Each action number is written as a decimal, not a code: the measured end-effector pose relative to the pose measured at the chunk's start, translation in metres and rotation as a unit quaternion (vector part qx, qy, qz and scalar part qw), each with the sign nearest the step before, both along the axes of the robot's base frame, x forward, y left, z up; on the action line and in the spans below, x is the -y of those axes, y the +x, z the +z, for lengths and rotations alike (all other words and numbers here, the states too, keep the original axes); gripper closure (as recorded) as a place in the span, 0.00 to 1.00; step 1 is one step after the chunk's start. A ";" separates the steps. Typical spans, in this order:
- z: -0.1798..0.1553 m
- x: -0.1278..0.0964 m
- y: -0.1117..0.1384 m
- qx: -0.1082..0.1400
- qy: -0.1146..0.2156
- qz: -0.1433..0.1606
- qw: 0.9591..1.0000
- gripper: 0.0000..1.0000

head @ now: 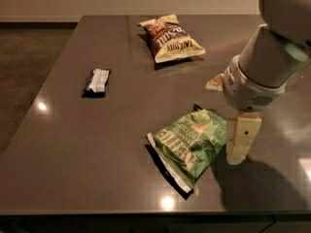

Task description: Move green jalapeno chip bag near brown chip bag

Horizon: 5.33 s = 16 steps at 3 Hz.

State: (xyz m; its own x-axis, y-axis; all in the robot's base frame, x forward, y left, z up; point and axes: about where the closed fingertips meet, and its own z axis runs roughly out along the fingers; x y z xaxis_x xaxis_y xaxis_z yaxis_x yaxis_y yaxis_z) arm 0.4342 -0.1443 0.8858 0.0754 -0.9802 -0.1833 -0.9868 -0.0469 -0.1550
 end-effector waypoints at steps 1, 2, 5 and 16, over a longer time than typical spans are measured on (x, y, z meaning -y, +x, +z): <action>-0.017 -0.010 0.002 -0.013 -0.001 0.013 1.000 0.00; -0.028 -0.018 0.007 -0.020 -0.003 0.018 1.000 0.00; -0.023 -0.021 0.016 -0.031 -0.003 -0.002 1.000 0.62; 0.018 0.021 0.262 0.096 0.036 -0.225 0.969 0.00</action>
Offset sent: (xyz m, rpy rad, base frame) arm 0.0137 0.0262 -0.0411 -0.0113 0.0605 0.0437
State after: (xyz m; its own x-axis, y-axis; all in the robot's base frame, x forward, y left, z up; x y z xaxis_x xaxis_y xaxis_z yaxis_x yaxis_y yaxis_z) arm 0.6966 -0.1657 0.9033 -0.3174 -0.9069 -0.2772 -0.8573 0.3993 -0.3248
